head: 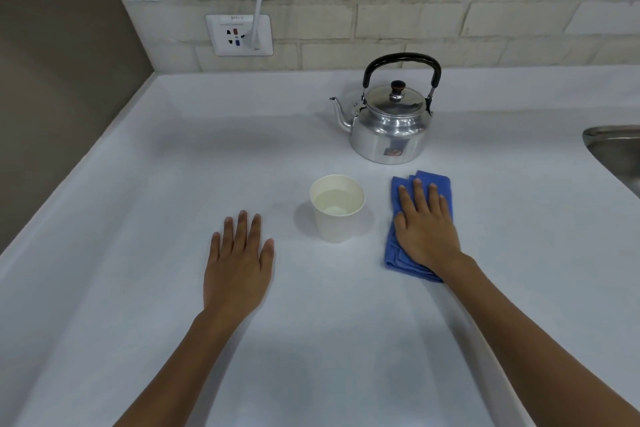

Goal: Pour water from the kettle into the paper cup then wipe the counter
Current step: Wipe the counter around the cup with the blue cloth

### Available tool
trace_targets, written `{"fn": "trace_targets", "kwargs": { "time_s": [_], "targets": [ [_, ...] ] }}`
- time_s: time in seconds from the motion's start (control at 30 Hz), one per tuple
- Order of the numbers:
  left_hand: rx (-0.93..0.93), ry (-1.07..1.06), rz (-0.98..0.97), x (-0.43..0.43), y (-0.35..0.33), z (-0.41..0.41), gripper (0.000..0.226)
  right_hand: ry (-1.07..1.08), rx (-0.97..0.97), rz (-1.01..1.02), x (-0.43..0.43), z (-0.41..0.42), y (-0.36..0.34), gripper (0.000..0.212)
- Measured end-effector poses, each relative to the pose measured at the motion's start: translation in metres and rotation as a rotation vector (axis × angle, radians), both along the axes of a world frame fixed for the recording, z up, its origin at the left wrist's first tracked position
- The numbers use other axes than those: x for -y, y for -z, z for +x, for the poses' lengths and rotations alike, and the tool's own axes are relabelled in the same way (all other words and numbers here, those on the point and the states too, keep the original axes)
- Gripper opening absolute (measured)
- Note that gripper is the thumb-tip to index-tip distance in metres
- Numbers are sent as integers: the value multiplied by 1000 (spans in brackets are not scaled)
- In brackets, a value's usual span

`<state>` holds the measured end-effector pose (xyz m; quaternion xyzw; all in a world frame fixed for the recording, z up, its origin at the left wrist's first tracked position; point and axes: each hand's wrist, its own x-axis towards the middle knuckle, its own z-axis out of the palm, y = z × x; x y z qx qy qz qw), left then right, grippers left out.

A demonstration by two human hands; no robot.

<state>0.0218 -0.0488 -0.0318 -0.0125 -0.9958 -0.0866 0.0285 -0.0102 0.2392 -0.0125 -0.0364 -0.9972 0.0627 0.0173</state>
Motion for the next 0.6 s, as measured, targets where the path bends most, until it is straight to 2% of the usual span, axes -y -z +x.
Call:
{"fn": "trace_targets", "kwargs": {
  "time_s": [0.2,0.43,0.6],
  "targets": [
    [-20,8,29,3,0,2,56,-421,-7,-56,-13,45,6,51],
    [-33,-12,-6,-3,-1,1,56,-362,37,-53,-14,-16,-1,51],
    [-41,-3,-4,-1,-1,0,56,-513,36,-52,17,-47,-3,52]
  ]
}}
